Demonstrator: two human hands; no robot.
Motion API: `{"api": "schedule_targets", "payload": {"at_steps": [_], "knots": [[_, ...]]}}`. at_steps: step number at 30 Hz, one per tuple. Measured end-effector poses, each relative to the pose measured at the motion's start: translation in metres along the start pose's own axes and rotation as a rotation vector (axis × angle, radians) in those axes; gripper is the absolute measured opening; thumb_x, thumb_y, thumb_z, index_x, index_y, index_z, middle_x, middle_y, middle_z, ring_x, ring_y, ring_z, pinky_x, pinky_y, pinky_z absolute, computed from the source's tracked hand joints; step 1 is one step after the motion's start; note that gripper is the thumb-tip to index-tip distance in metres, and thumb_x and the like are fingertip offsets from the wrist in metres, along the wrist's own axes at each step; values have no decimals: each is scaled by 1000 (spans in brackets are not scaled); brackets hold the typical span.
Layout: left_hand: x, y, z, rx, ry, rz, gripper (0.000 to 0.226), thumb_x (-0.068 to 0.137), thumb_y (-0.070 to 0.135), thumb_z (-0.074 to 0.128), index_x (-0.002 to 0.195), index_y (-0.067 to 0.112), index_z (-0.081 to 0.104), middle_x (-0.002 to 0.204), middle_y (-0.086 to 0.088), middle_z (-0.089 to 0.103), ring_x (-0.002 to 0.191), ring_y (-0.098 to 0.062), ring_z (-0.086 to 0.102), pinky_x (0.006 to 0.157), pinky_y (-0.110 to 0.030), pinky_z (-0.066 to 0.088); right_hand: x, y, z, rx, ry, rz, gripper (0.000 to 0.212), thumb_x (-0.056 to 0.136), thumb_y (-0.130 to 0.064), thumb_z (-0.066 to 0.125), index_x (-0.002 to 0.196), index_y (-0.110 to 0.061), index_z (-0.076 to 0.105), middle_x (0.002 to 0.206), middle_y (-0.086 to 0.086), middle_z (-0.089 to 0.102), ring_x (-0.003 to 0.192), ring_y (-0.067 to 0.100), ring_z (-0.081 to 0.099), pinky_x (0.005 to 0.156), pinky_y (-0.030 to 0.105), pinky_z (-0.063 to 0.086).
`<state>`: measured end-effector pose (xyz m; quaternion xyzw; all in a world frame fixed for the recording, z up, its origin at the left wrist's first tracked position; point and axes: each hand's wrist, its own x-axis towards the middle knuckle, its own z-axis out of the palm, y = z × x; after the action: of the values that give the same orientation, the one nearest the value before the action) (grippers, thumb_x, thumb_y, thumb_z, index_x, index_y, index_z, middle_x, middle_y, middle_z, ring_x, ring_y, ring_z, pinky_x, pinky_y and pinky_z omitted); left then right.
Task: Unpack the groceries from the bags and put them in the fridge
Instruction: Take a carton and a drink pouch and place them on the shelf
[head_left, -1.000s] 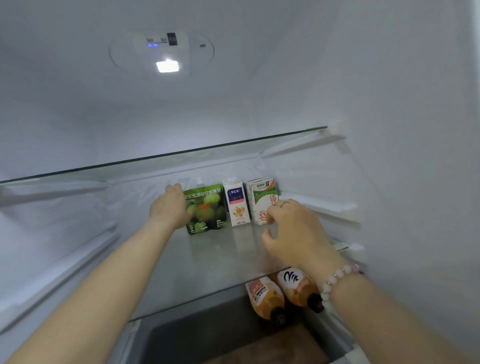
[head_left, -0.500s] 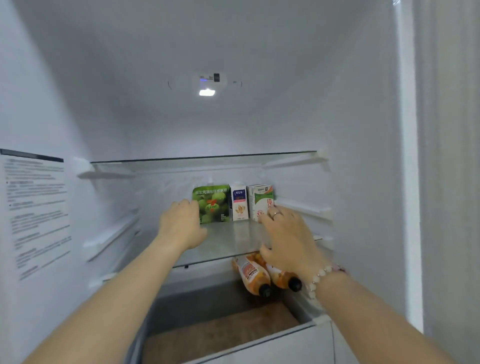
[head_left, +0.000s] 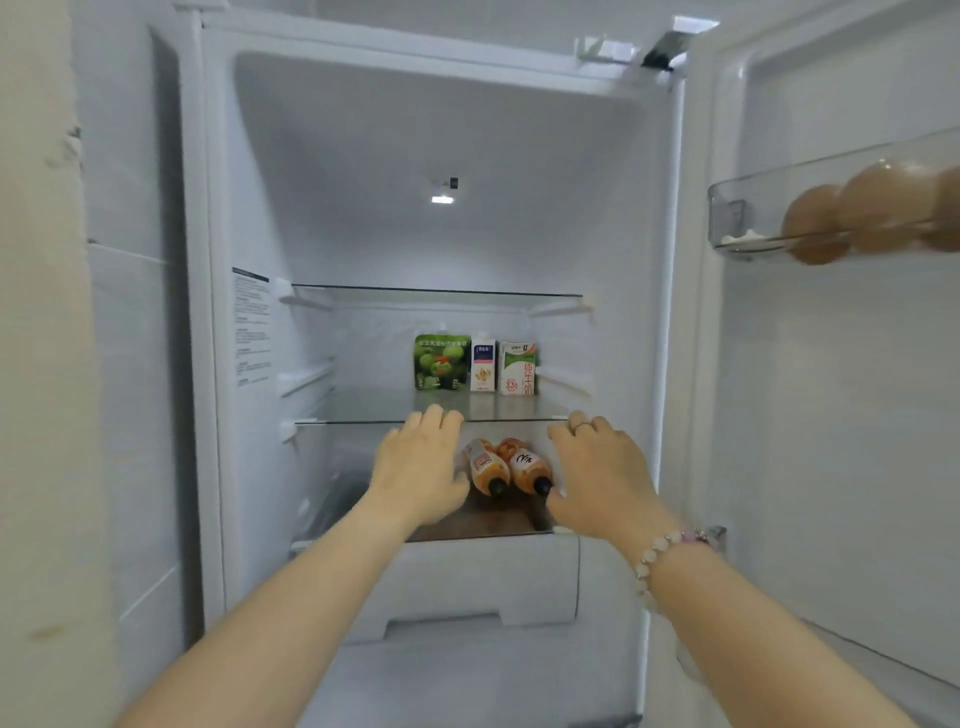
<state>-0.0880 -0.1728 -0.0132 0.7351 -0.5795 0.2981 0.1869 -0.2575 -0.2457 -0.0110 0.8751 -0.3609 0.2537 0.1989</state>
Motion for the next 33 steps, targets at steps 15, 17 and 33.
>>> {"api": "schedule_targets", "payload": {"at_steps": [15, 17, 33], "knots": [[-47, 125, -63, -115, 85, 174, 56, 84, 39, 52, 134, 20, 35, 124, -2, 43, 112, -22, 42, 85, -32, 36, -111, 47, -90, -109, 1, 184, 44, 84, -34, 55, 123, -14, 45, 127, 4, 44, 115, 23, 43, 81, 31, 41], [-43, 148, -64, -154, 76, 222, 58, 85, 41, 53, 136, 21, 33, 127, -2, 43, 115, -22, 42, 89, -33, 37, -126, 62, -100, -146, -8, 238, 47, 84, -35, 56, 124, -14, 44, 129, 5, 43, 116, 23, 43, 83, 32, 43], [-79, 366, -100, -659, 132, 706, 57, 77, 32, 67, 127, 12, 50, 116, -9, 54, 102, -30, 53, 75, -38, 43, -295, 143, -214, -550, 23, 601, 45, 85, -32, 57, 125, -14, 44, 120, 3, 48, 108, 22, 48, 74, 28, 34]]}}
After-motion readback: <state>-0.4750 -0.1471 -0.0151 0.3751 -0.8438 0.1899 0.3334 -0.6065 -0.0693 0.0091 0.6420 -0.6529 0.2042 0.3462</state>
